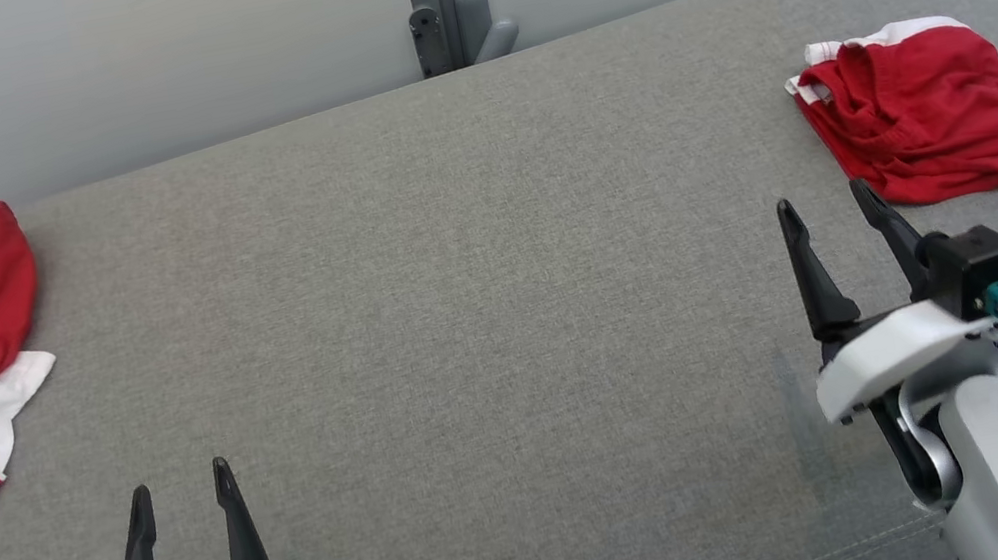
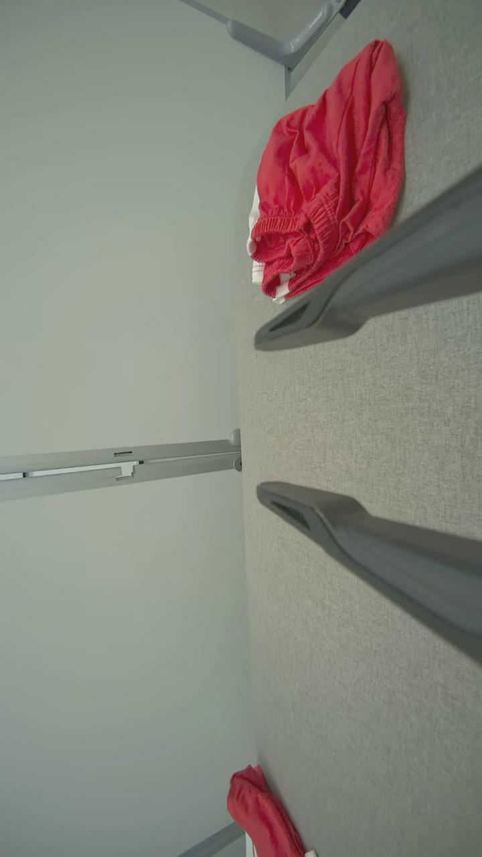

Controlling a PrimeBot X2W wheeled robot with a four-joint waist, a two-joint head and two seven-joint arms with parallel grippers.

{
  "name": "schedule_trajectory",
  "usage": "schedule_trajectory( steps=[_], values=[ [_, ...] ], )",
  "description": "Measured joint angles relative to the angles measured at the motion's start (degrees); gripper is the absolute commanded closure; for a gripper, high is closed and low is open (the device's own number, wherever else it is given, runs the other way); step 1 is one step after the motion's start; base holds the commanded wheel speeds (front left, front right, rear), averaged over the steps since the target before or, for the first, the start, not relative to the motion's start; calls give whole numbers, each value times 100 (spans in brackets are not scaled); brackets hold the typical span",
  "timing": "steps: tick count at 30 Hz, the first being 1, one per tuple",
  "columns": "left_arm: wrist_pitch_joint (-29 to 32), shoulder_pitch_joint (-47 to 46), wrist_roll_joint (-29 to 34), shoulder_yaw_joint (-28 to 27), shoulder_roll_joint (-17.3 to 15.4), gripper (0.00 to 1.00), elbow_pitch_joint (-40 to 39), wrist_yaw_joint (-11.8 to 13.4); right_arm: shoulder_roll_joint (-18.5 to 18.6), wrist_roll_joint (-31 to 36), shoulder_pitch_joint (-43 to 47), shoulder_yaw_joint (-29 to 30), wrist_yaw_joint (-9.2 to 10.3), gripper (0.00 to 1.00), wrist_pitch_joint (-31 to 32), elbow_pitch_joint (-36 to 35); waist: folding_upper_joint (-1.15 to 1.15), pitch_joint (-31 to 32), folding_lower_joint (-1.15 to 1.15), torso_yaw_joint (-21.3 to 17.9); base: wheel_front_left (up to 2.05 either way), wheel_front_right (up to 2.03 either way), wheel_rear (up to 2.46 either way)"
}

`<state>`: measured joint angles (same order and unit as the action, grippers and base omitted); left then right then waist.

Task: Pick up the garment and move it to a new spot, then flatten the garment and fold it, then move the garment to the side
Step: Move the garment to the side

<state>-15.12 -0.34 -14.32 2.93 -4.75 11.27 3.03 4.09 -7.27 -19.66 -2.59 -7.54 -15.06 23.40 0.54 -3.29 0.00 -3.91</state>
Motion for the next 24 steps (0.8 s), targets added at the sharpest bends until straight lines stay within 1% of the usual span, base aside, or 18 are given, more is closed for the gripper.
schedule_trajectory(
  steps=[7, 11, 24],
  values=[
    [-1, 209, -19, 30, 71, 0, 113, 1, -114, 157, 897, 169, 0, 0, 36, -659, 0, 202, 0, 220, 0, 0, 0],
    [-1, 214, -19, 40, 93, 0, 171, 2, -120, -136, 1265, 51, 0, 0, 64, -898, 0, 273, 0, 289, 0, 0, 0],
    [-1, 209, 21, -21, 138, 0, 170, 20, -122, -226, 1514, 85, 0, 0, 188, -1170, 0, 343, 0, 386, 0, 0, 0]
  ],
)
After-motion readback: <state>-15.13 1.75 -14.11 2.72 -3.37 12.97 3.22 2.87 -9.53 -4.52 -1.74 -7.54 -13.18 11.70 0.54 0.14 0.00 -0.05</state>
